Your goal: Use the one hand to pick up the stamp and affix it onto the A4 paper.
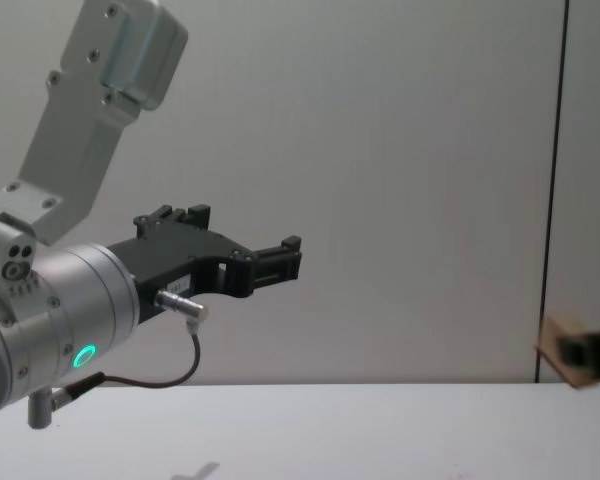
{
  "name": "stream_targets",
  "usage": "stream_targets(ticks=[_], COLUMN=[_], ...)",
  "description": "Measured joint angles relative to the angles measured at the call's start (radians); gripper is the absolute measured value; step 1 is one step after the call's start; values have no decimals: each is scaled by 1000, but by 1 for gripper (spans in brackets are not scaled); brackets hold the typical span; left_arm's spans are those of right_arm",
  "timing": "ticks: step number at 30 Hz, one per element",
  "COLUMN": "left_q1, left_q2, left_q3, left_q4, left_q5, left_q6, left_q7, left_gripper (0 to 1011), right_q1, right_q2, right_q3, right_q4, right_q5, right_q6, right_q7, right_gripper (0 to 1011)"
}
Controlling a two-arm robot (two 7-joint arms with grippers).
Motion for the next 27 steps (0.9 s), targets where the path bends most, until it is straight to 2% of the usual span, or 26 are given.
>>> stream_targets(ticks=[11,27], left_q1=[0,0], left_q2=[0,0], left_q3=[0,0], left_q4=[0,0], left_q5=[0,0], left_q6=[0,0], left_q7=[0,0], left_gripper=[1001,1001], right_q1=[-68,-95], right_q2=[36,50], right_q3=[62,93], right_q4=[-9,36], right_q5=[43,56], right_q6=[42,74], right_q7=[-74,-70], right_gripper=[213,214])
